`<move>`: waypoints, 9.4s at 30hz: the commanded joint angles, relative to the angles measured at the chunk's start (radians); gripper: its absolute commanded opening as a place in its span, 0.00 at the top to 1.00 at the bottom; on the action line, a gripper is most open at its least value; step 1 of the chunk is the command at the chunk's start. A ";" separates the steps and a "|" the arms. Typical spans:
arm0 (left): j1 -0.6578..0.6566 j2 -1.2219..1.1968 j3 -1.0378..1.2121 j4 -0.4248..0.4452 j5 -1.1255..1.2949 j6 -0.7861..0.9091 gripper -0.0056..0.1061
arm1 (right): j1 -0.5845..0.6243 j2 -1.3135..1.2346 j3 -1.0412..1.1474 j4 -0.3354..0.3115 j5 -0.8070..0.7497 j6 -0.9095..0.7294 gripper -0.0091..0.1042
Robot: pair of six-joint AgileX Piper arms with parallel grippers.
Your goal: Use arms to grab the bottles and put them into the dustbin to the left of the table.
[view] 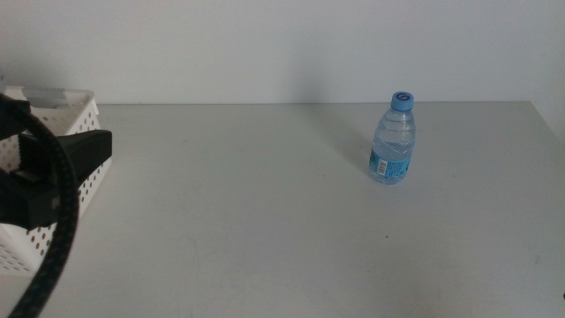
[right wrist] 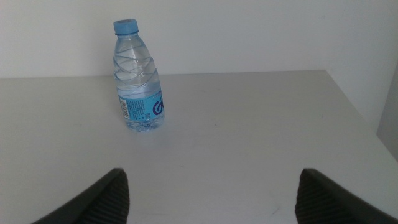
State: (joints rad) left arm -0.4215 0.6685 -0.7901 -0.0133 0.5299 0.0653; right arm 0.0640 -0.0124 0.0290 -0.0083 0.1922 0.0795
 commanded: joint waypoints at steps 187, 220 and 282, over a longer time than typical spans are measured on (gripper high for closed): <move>-0.007 0.049 0.416 -0.071 -0.683 0.063 0.11 | 0.479 0.524 -0.452 0.008 -0.103 -0.002 0.38; 0.031 0.792 0.230 0.045 -1.225 -0.097 0.11 | 0.479 0.524 -0.452 0.008 -0.103 -0.002 0.38; 0.352 0.886 -0.831 -0.155 0.419 0.321 0.96 | 0.479 0.525 -0.452 0.008 -0.103 -0.002 0.38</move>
State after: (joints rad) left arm -0.1091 1.6152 -1.5423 -0.1082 0.9314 0.3286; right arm 0.5522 0.5110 -0.3980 0.0072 0.1624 0.0900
